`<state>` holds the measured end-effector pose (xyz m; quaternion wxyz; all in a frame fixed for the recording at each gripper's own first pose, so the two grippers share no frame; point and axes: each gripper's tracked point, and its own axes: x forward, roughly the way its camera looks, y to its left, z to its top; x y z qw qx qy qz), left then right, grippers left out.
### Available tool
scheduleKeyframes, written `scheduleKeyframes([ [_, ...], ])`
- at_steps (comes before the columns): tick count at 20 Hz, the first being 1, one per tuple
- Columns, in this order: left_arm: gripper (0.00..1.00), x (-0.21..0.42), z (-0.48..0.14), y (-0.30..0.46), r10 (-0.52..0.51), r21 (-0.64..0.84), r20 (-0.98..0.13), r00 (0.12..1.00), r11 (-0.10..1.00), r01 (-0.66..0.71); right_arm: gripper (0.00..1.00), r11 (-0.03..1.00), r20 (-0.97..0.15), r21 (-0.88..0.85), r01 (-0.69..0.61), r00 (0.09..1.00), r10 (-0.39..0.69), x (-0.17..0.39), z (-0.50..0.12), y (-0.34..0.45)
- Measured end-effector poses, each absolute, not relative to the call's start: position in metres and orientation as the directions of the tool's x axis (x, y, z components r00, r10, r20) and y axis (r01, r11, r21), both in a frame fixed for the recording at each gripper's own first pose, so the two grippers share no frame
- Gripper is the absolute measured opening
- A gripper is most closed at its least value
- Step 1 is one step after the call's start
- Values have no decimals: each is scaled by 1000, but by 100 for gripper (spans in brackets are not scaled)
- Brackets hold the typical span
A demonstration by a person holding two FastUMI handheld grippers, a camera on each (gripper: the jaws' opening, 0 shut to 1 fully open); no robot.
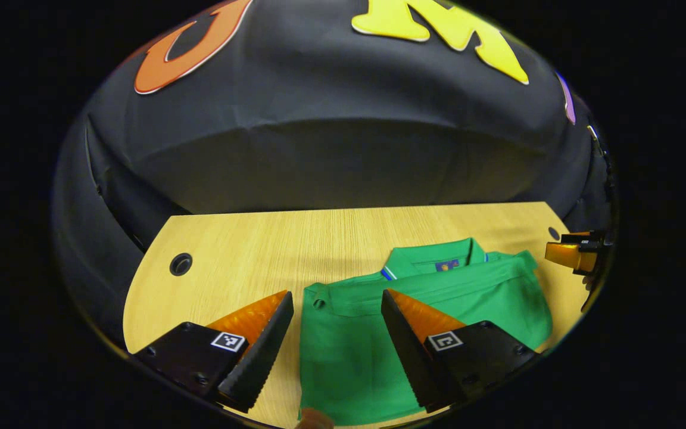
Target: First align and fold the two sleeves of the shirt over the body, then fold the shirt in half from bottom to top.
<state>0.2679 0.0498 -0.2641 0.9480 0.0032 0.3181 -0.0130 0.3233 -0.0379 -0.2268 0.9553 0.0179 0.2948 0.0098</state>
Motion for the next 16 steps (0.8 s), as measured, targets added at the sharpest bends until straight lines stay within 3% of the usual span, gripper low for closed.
scheduleKeyframes([
  [5,97,223,-159,55,-2,6,-453,891,1000,5,95,997,-422,76,9,906,23,248,-122,-38],
  [10,100,150,-53,43,0,36,-269,963,999,10,96,999,-207,43,30,978,-20,145,-24,-35],
  [15,96,72,5,50,56,46,-150,987,998,-50,94,1000,-21,2,-1,1000,1,57,35,-14],
  [16,96,58,11,50,57,45,-137,989,998,-52,98,1000,-13,11,-9,1000,9,43,40,-9],
])
